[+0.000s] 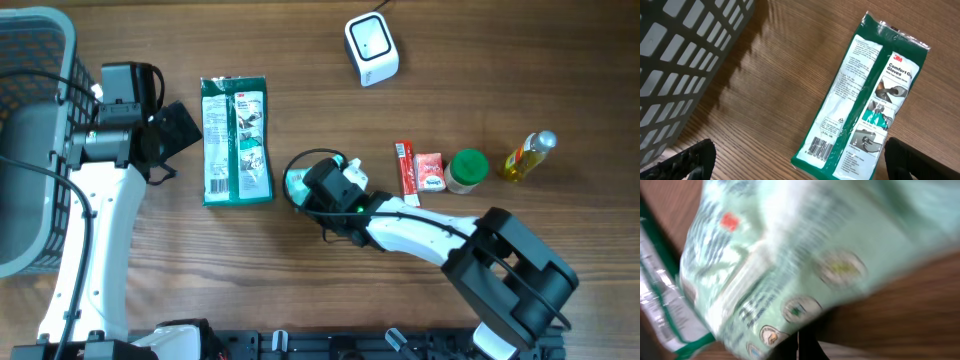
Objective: Scan the item barcode
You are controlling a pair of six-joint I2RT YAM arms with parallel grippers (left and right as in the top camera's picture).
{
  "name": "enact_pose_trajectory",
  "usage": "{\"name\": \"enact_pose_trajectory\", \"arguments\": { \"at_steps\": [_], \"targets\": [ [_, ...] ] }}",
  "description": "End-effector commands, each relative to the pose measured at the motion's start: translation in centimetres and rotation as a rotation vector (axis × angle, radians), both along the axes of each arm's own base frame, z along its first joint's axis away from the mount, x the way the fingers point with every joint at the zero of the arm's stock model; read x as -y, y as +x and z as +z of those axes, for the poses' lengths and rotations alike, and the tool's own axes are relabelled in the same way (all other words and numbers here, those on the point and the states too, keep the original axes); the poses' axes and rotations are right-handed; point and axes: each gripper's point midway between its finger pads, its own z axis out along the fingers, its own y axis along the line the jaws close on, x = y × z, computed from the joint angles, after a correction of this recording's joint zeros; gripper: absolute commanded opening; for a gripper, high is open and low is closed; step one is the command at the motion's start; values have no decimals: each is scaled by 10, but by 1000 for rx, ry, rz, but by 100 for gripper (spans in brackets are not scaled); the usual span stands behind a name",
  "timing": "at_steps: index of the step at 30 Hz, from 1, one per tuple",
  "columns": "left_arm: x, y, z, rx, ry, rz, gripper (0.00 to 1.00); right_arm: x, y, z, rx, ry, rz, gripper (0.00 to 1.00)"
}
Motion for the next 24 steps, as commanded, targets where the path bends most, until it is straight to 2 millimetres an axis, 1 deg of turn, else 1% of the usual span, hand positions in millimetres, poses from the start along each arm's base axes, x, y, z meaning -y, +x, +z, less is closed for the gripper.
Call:
{"name": "enact_pose_trajectory", "arguments": {
  "at_steps": [1, 4, 5, 7, 9, 11, 13, 14, 15, 16, 18, 20, 22, 23, 24],
  "targets": [
    [2, 1, 0, -2, 2, -13, 100, -11, -8, -12, -1, 12, 108, 4],
    [2, 1, 0, -2, 2, -12, 100, -29, -7, 0, 68, 68, 259, 4],
    [2, 1, 0, -2, 2, -12, 100, -36, -8, 7, 88, 101, 312, 4],
    [2, 1, 0, -2, 2, -12, 100, -45, -10, 25, 122, 163, 389, 10],
    [2, 1, 0, -2, 2, -12, 100, -46, -7, 49, 192, 184, 449, 13],
    [2, 1, 0, -2, 2, -12, 100, -42, -3, 71, 275, 176, 498, 16],
    [2, 1, 0, -2, 2, -12, 100, -35, 2, 91, 361, 152, 552, 22],
    [2, 1, 0, -2, 2, -12, 100, -28, 6, 103, 420, 127, 586, 28],
    [2, 1, 0, -2, 2, -12, 100, -21, 11, 111, 454, 106, 593, 42],
    [2, 1, 0, -2, 2, -12, 100, -12, 17, 117, 474, 86, 575, 61],
    [2, 1, 0, -2, 2, -13, 100, 7, 30, 123, 485, 42, 516, 65],
    [2, 1, 0, -2, 2, -12, 100, 29, 43, 127, 485, 11, 457, 67],
    [2, 1, 0, -2, 2, -12, 100, 43, 53, 127, 480, 10, 434, 66],
    [2, 1, 0, -2, 2, -12, 100, 47, 55, 126, 470, 18, 431, 66],
    [2, 1, 0, -2, 2, -13, 100, 56, 58, 121, 443, 26, 418, 65]
  ]
}}
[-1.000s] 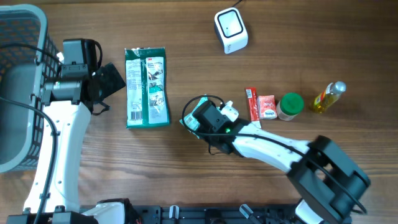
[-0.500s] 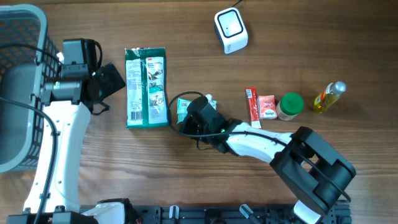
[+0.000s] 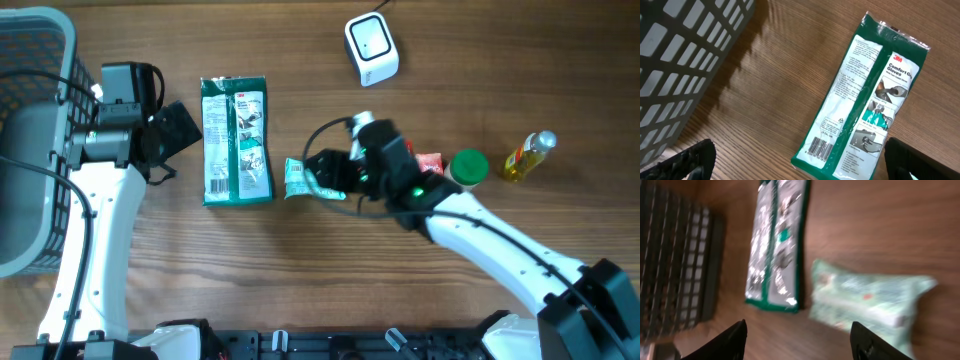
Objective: Scan the item barcode
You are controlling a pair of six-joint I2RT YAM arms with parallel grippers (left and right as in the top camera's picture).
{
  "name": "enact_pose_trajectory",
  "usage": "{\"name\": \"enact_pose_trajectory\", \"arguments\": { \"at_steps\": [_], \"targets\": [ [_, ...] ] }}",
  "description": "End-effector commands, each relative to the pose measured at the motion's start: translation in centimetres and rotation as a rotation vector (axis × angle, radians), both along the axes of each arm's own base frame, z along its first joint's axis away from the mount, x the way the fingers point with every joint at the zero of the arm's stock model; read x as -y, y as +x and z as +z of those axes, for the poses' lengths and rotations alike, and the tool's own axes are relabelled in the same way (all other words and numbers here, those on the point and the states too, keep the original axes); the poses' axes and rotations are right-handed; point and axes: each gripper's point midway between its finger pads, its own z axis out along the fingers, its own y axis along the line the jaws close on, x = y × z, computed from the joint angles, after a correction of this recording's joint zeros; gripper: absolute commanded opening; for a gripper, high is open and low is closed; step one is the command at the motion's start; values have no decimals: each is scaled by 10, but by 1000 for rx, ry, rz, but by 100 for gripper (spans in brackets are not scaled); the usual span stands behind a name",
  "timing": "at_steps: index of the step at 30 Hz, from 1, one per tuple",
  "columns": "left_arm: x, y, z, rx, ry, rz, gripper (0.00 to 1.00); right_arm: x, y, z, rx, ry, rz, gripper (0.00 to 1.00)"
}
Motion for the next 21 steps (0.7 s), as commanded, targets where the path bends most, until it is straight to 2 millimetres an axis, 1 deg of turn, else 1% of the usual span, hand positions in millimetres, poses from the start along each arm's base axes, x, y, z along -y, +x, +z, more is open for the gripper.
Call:
{"name": "enact_pose_trajectory", "arguments": {
  "at_steps": [1, 4, 7, 11, 12, 17, 19, 21],
  "targets": [
    [2, 1, 0, -2, 2, -12, 100, 29, 15, -8, -17, -22, -15, 64],
    [2, 1, 0, -2, 2, -13, 100, 39, 16, -22, -34, -38, 42, 64],
    [2, 1, 0, -2, 2, -12, 100, 37, 13, -39, -69, -51, 81, 64],
    [2, 1, 0, -2, 2, -12, 100, 37, 9, -72, -153, -77, 85, 64],
    [2, 1, 0, -2, 2, -13, 100, 35, 7, -80, -172, -72, 95, 64],
    [2, 1, 0, -2, 2, -12, 100, 23, 3, -104, -225, -27, 149, 64],
    [2, 1, 0, -2, 2, -12, 100, 16, -2, -115, -256, 10, 184, 61],
    [2, 1, 0, -2, 2, -12, 100, 12, -4, -117, -266, 33, 204, 61]
  ]
}}
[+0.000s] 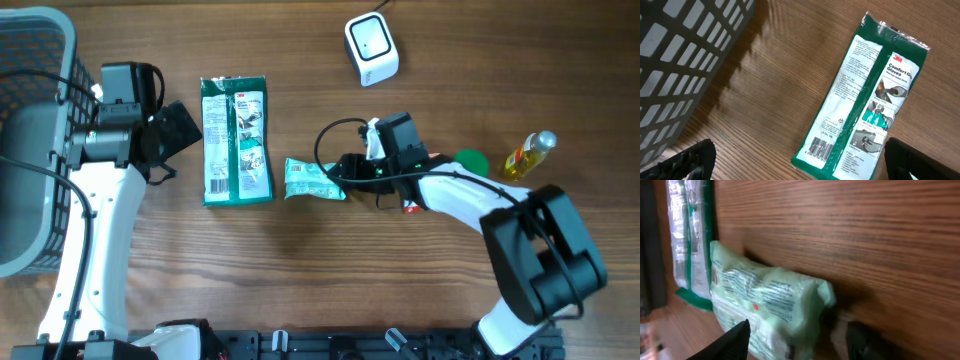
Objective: Scan the item barcode
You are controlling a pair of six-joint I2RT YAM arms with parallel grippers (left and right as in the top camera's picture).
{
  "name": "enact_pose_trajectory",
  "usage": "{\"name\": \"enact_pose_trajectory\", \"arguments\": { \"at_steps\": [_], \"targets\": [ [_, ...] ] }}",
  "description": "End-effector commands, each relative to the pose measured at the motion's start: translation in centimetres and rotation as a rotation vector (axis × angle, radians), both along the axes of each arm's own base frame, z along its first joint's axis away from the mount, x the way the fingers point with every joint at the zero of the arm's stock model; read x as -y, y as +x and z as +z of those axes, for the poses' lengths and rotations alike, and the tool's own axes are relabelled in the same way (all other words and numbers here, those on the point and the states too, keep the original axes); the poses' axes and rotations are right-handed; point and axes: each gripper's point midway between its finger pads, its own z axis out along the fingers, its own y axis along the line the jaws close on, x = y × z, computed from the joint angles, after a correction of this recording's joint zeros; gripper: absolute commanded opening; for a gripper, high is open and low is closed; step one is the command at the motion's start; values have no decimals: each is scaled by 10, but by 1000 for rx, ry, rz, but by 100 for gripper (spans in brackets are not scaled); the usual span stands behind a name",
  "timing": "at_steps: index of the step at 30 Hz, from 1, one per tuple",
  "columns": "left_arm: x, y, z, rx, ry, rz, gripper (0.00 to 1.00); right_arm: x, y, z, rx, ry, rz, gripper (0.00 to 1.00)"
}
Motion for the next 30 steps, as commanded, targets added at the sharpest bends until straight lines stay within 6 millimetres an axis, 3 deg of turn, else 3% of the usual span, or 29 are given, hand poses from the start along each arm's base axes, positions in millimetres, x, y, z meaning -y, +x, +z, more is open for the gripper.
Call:
{"name": "enact_pose_trajectory", "arguments": {
  "at_steps": [1, 6, 21, 25, 30],
  "targets": [
    [2, 1, 0, -1, 2, -12, 100, -13, -13, -10, -53, 71, 78, 60],
    [2, 1, 0, -1, 2, -12, 100, -14, -13, -11, -51, 77, 81, 45],
    [2, 1, 0, -1, 2, -12, 100, -18, -10, -18, -41, 84, 89, 40],
    [2, 1, 0, -1, 2, -12, 100, -18, -10, -17, -37, 85, 89, 22],
    [2, 1, 0, -1, 2, -12, 100, -22, -7, -11, 32, 110, 153, 13]
  ]
}}
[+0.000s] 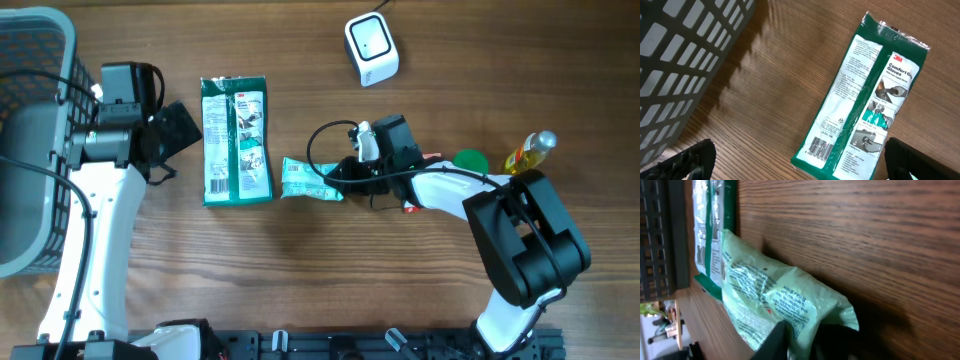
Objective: Scan the item barcode
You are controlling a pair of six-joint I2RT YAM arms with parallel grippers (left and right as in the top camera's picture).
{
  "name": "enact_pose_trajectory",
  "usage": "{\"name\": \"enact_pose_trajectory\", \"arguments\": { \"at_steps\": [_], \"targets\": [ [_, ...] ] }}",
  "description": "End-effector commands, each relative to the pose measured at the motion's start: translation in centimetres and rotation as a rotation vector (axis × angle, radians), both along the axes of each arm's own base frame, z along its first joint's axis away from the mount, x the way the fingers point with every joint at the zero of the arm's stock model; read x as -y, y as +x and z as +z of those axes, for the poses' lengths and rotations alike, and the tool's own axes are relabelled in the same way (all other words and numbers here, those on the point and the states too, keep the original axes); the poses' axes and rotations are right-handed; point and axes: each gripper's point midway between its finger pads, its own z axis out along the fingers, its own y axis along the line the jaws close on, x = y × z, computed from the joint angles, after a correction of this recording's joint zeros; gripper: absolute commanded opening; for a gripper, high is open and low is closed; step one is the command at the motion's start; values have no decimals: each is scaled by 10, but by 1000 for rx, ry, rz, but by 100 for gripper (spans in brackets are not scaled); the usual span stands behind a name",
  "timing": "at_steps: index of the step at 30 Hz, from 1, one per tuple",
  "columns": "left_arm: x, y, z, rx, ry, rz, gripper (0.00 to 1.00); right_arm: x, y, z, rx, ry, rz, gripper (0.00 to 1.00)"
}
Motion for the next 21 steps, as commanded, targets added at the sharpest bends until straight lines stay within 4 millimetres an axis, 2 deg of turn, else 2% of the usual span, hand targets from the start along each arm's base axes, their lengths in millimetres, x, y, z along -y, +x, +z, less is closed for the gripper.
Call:
{"name": "enact_pose_trajectory", "arguments": {
  "at_steps": [1, 3, 7, 11, 16, 21],
  "targets": [
    [2, 1, 0, -1, 2, -12, 100, -5, -3, 0, 65, 35, 95, 12],
    [2, 1, 0, -1, 2, -12, 100, -4, -1, 8, 56, 87, 103, 12],
    [2, 1, 0, -1, 2, -12, 100, 7, 2, 18, 26, 165, 104, 4],
    [2, 1, 0, -1, 2, -12, 100, 23, 7, 40, 12, 307, 120, 4],
    [2, 1, 0, -1, 2, -12, 100, 37, 5, 70, 126, 425, 217, 4],
    [2, 1, 0, -1, 2, -13, 100, 43, -1, 88, 246, 397, 276, 4]
  ]
}}
